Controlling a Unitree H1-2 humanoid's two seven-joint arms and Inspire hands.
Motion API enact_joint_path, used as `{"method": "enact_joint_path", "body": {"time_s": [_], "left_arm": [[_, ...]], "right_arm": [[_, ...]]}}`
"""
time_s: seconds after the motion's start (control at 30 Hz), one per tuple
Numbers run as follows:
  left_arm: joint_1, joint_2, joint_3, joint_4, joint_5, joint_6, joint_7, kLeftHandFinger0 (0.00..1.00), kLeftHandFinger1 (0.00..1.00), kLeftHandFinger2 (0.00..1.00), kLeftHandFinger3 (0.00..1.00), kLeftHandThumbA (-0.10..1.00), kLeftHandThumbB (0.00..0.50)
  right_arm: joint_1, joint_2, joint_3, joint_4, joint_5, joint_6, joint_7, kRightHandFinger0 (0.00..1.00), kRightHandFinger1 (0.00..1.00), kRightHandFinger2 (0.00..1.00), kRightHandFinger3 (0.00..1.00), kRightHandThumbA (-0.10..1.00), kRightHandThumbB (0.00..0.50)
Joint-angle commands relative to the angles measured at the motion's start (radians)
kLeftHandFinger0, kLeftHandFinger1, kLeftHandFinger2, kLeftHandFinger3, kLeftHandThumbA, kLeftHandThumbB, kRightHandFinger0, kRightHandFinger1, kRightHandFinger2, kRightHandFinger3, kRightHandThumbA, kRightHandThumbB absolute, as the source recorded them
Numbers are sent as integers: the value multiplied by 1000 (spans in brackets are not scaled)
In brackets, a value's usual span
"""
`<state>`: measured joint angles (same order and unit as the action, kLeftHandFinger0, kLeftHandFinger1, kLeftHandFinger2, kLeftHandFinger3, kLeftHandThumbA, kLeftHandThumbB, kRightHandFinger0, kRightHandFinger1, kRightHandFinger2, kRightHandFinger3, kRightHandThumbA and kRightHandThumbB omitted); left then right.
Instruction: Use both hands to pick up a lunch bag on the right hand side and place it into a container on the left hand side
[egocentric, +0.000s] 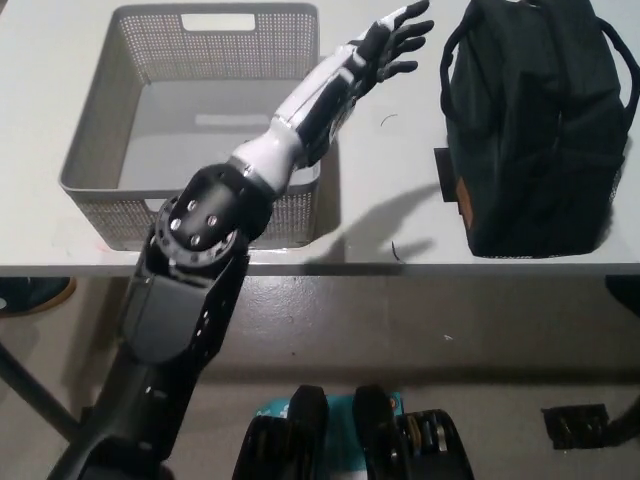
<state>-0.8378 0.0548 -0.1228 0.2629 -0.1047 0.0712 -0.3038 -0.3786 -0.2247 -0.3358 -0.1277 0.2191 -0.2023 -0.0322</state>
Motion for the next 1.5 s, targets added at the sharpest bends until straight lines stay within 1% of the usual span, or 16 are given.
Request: {"method": "enact_joint_path", "body": {"time_s": [0.0,0.1,0.23,0.4,0.43,0.6,0.67,0.73,0.77,0.8,0.9,0.97,1.03,1.17,1.3,1.47], "left_arm": [[-114,-37,36,69,-37,50,21,1000,1000,1000,1000,1000,444],[-178,-62,61,149,-38,49,40,1000,1000,1000,1000,1000,475],[-228,-79,65,195,-29,51,30,1000,1000,1000,1000,1000,494],[-277,-100,70,261,-18,42,34,1000,1000,1000,1000,1000,455],[-292,-108,73,284,-15,53,43,1000,1000,1000,1000,1000,444],[-345,-126,79,392,1,7,58,1000,1000,1000,1000,1000,427],[-379,-132,77,477,25,-36,90,1000,1000,1000,1000,1000,439],[-412,-133,69,561,53,-63,127,1000,1000,1000,1000,1000,489],[-419,-133,66,578,60,-63,136,1000,1000,1000,1000,1000,494],[-439,-133,66,626,64,-74,146,1000,1000,1000,1000,1000,500],[-475,-127,73,704,62,-93,157,1000,1000,1000,1000,1000,496],[-506,-119,91,767,56,-143,181,1000,1000,1000,1000,1000,454],[-520,-122,112,791,45,-160,213,1000,1000,1000,1000,1000,446],[-558,-152,234,860,-22,-257,380,1000,1000,1000,1000,1000,435],[-571,-185,302,888,-38,-303,480,1000,1000,1000,1000,1000,393],[-574,-216,300,944,8,-303,573,1000,1000,1000,1000,1000,330]], "right_arm": [[-94,-35,-28,83,181,42,41,1000,1000,1000,1000,1000,328],[-152,-40,-34,164,208,50,50,1000,1000,1000,1000,1000,305],[-213,-45,-41,218,250,81,54,1000,1000,1000,1000,1000,315],[-281,-53,-59,295,310,114,67,1000,1000,1000,1000,1000,328],[-315,-51,-63,346,322,119,68,1000,1000,1000,1000,1000,362],[-386,-52,-79,467,367,131,93,1000,1000,1000,1000,1000,326],[-422,-51,-92,557,407,137,133,1000,1000,1000,1000,1000,347],[-453,-53,-105,643,433,136,171,1000,1000,1000,1000,1000,357],[-457,-52,-107,659,436,134,180,1000,1000,1000,1000,1000,301],[-475,-52,-116,712,445,125,200,1000,1000,1000,1000,1000,349],[-496,-41,-122,784,451,103,232,1000,1000,1000,1000,1000,342],[-502,-36,-126,802,456,100,244,1000,1000,1000,1000,1000,336],[-504,-35,-128,808,457,100,246,1000,1000,1000,1000,1000,333],[-505,-31,-129,833,459,91,269,1000,1000,1000,1000,1000,325],[-500,-26,-114,843,440,72,279,1000,1000,1000,1000,1000,327],[-487,-11,-107,813,433,81,270,1000,1000,1000,1000,1000,316]]}}
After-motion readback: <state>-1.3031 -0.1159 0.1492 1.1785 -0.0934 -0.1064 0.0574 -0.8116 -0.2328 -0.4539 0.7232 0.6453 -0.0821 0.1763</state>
